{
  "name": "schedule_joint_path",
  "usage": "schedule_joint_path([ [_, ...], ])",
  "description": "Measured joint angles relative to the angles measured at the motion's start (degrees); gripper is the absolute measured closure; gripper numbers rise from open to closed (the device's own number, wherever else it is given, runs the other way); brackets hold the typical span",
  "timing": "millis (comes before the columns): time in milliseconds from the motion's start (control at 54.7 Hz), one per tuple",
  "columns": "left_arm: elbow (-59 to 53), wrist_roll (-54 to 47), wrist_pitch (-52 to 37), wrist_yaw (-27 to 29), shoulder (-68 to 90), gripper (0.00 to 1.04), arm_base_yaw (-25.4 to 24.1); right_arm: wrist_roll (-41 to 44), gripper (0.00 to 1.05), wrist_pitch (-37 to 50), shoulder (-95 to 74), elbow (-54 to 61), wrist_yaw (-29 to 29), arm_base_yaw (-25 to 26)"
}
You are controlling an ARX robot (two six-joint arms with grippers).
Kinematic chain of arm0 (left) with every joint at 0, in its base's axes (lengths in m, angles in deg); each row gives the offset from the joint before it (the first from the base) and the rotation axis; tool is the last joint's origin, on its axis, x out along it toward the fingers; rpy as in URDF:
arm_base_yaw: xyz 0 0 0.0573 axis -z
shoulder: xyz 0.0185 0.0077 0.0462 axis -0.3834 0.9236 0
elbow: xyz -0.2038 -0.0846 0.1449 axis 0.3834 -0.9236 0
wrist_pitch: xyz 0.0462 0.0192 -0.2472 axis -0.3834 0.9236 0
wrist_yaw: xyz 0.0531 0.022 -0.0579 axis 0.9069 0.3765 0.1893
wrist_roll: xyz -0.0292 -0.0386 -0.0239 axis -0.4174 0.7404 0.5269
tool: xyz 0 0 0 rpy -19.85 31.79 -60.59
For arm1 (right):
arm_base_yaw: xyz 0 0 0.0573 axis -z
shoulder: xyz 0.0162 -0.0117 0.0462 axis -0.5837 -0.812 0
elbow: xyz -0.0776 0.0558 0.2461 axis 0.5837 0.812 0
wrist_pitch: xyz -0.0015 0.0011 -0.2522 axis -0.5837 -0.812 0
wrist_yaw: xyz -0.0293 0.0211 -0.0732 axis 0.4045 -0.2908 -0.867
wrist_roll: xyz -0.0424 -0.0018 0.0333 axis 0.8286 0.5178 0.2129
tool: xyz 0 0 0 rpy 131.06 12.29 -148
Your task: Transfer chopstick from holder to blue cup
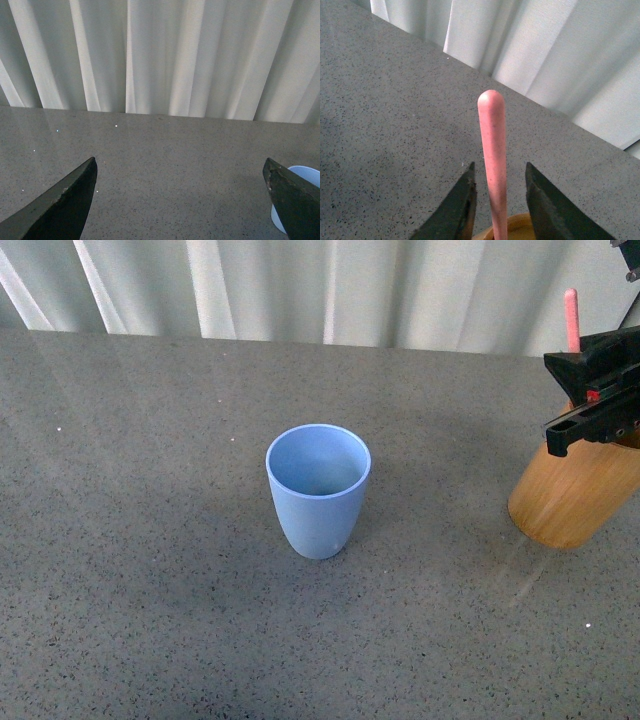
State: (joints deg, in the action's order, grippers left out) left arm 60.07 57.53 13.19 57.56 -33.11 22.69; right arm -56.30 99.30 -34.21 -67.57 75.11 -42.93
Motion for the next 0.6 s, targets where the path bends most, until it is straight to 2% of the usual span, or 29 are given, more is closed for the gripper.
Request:
schedule_joint_path([
  [128, 0.00, 0.00, 0.00, -0.02, 0.00, 0.07, 0.00, -0.39, 0.98, 0.83, 0.00, 0.09, -0.28, 0.07],
  [165, 0.00, 0.00, 0.00, 0.00, 0.00, 0.07, 0.00, -0.46, 1.02, 1.16, 0.00, 0.17, -0.26, 0.20],
  [603, 0.00, 0.00, 0.00, -0.02, 0.00, 0.07, 0.00, -0.61, 1.02, 2.29, 4.00, 3.74, -0.07, 1.42],
])
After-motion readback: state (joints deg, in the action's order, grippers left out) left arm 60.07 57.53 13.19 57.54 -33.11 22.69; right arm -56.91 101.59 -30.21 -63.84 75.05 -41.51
